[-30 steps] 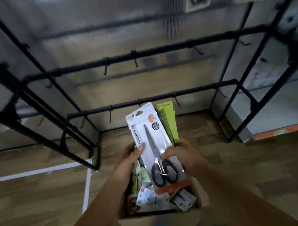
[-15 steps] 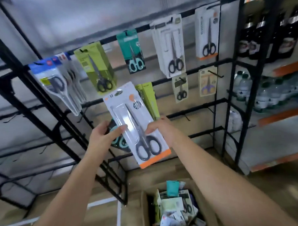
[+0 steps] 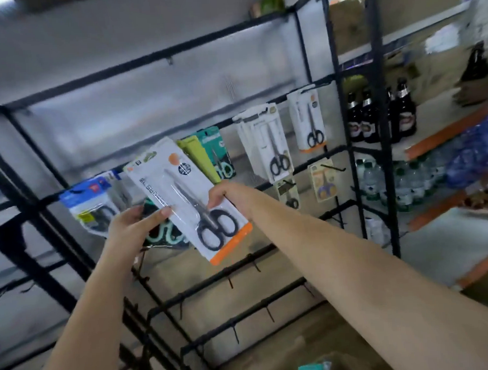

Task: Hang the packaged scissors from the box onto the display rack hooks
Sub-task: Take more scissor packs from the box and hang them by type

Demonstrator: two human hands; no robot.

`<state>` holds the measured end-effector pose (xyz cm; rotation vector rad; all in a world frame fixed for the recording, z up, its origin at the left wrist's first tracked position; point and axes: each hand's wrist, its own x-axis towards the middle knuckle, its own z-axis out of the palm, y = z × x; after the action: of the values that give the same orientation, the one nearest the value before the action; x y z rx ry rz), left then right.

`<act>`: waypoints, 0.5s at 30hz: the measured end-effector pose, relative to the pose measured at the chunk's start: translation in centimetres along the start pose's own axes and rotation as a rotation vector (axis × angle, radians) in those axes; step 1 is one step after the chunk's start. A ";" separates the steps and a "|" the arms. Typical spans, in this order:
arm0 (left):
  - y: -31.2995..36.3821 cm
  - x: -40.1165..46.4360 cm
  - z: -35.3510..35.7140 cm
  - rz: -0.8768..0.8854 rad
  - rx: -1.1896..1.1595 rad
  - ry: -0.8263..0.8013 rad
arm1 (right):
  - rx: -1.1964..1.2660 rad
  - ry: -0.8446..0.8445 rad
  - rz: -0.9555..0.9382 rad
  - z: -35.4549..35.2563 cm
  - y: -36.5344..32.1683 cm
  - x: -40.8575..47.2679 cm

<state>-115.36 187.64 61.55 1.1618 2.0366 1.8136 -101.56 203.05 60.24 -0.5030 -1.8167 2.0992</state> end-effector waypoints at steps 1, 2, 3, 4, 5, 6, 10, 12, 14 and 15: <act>0.2 0.8 -0.3 0.027 0.002 0.005 | -0.005 0.001 -0.033 0.3 -0.6 0.5; 0.3 1.3 -0.5 0.050 0.009 0.010 | -0.015 -0.001 -0.063 0.5 -1.0 1.0; 0.2 1.8 -0.6 0.074 0.008 0.012 | -0.018 0.001 -0.073 0.8 -1.3 1.4; 0.2 2.2 -0.6 0.098 -0.004 0.008 | 0.000 0.004 -0.089 1.1 -1.5 1.7; 0.1 2.5 -0.5 0.114 -0.027 0.003 | 0.020 0.014 -0.100 1.1 -1.6 2.0; -0.1 2.9 -0.3 0.114 -0.056 0.000 | 0.013 0.040 -0.104 1.1 -1.6 2.2; -1.6 4.0 0.6 0.026 -0.201 0.000 | 0.007 0.120 -0.177 0.9 -1.7 3.6; -2.6 4.1 1.1 0.005 -0.284 -0.005 | 0.002 0.173 -0.231 1.0 -1.8 4.8; -3.5 4.2 1.5 0.028 -0.304 -0.012 | -0.032 0.201 -0.236 0.8 -1.6 5.7; -4.0 4.3 1.6 0.037 -0.320 -0.013 | -0.026 0.197 -0.230 0.6 -1.4 6.0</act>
<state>-119.01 191.82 59.10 1.1188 1.6461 2.0473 -107.14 205.46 61.38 -0.4650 -1.7038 1.8087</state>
